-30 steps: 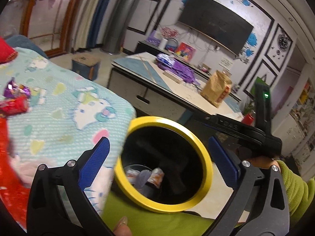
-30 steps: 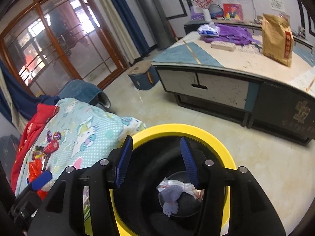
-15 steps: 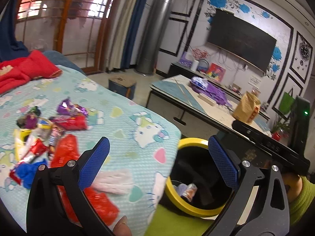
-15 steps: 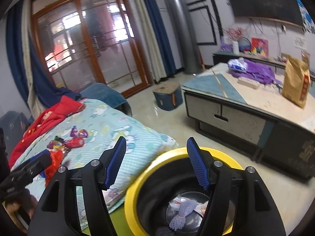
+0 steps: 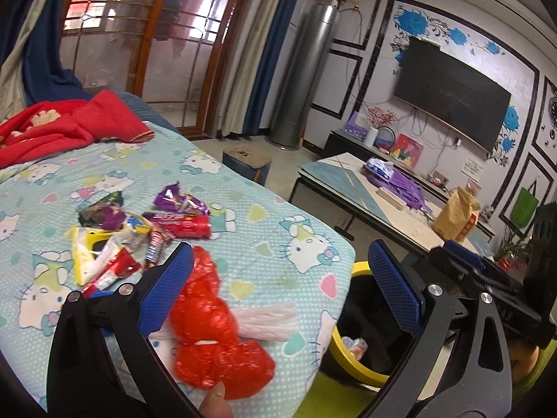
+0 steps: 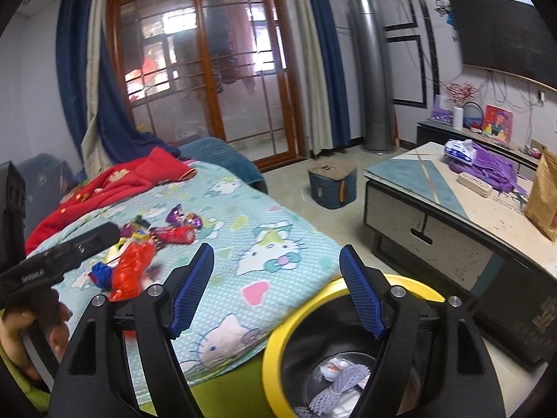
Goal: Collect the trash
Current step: 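Move both tools back over the remaining trash on the bed, then grasp the white mesh net with the right tool while the left tool grasps the red plastic bag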
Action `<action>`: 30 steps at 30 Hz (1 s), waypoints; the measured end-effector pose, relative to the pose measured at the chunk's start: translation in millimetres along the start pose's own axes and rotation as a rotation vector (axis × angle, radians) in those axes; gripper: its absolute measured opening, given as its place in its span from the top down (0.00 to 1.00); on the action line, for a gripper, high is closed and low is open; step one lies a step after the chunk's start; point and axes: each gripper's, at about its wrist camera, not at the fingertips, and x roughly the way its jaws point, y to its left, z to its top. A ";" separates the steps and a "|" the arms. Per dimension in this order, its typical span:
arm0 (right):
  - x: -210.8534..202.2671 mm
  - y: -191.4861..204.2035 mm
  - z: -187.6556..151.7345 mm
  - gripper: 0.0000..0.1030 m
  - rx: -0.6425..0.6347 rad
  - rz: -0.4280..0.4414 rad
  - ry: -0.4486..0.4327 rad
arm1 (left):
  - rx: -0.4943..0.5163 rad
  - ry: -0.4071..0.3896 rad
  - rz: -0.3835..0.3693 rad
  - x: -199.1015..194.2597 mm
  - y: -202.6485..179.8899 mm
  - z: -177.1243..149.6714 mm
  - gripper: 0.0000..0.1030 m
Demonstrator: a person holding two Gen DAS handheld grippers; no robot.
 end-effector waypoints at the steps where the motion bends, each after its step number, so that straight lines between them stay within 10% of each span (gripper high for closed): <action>1: 1.5 4.2 -0.3 0.29 -0.007 0.005 0.003 | -0.005 -0.003 0.005 -1.3 3.1 1.3 0.11; 19: 33.0 74.9 -13.3 0.26 -0.153 0.154 0.099 | -0.097 -0.017 0.080 -26.2 58.9 3.6 0.11; 30: 92.3 80.0 -28.9 0.28 -0.111 0.217 0.268 | -0.117 0.117 -0.003 -26.5 75.3 -23.4 0.11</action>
